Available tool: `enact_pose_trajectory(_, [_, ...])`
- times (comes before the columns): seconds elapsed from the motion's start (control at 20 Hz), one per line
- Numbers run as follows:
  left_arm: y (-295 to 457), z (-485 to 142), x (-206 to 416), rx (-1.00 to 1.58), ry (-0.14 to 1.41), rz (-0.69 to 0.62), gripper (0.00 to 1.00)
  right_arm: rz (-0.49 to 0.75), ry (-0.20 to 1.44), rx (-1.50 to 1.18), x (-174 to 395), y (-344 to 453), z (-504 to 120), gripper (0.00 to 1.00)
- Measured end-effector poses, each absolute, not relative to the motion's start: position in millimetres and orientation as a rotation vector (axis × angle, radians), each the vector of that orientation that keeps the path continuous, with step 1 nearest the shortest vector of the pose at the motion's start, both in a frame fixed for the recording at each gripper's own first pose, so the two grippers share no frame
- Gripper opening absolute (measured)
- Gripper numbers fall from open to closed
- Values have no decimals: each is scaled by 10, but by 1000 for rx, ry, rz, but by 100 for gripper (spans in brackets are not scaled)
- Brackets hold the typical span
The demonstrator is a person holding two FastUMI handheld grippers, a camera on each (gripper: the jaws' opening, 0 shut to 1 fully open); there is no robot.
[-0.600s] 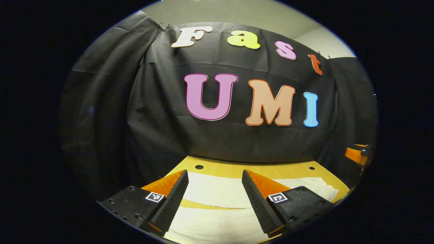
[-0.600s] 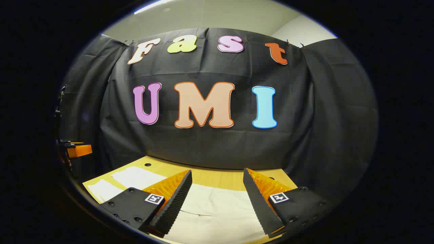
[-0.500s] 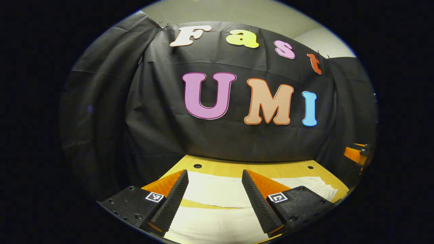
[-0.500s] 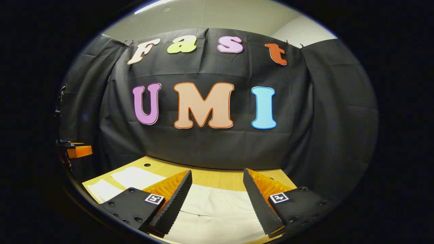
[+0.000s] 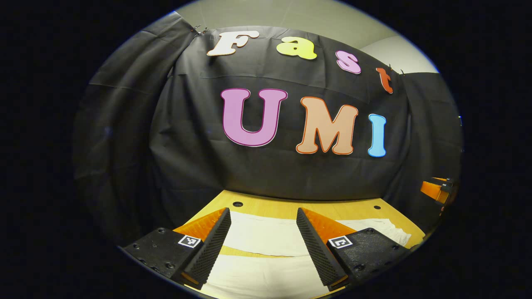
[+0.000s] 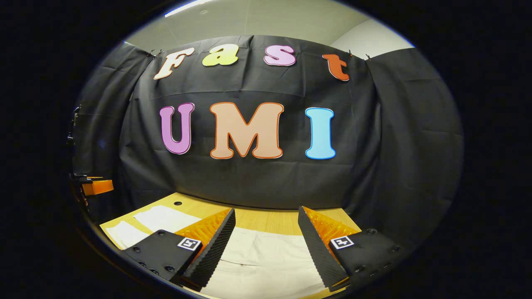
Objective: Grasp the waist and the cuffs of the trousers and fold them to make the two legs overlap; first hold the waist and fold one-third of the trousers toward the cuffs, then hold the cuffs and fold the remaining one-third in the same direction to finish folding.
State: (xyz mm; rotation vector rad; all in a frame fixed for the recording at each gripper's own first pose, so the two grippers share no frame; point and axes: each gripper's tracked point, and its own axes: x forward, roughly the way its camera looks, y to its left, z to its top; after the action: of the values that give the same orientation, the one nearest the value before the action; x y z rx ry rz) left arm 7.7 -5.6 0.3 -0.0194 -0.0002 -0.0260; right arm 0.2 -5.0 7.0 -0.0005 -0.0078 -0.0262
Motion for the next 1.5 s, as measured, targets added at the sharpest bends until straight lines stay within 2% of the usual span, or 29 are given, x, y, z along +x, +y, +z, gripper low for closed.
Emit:
enact_pose_trajectory(0.25, [-30,-11,112,33,10,-71,93,-44,2,7,-31,-41,56,97])
enact_pose_trajectory(0.3, [3,-37,116,54,24,-87,95,-52,5,5,-48,-27,47,97])
enact_pose_trajectory(0.6, [104,-311,19,148,129,-264,95,-86,24,-9,-188,88,-35,97])
enact_pose_trajectory(1.0, [373,-1403,-414,361,485,-561,97,-120,81,18,-338,262,-306,97])
enact_pose_trajectory(1.5, [845,-2607,-835,773,842,-906,93,-161,142,33,-606,260,-614,97])
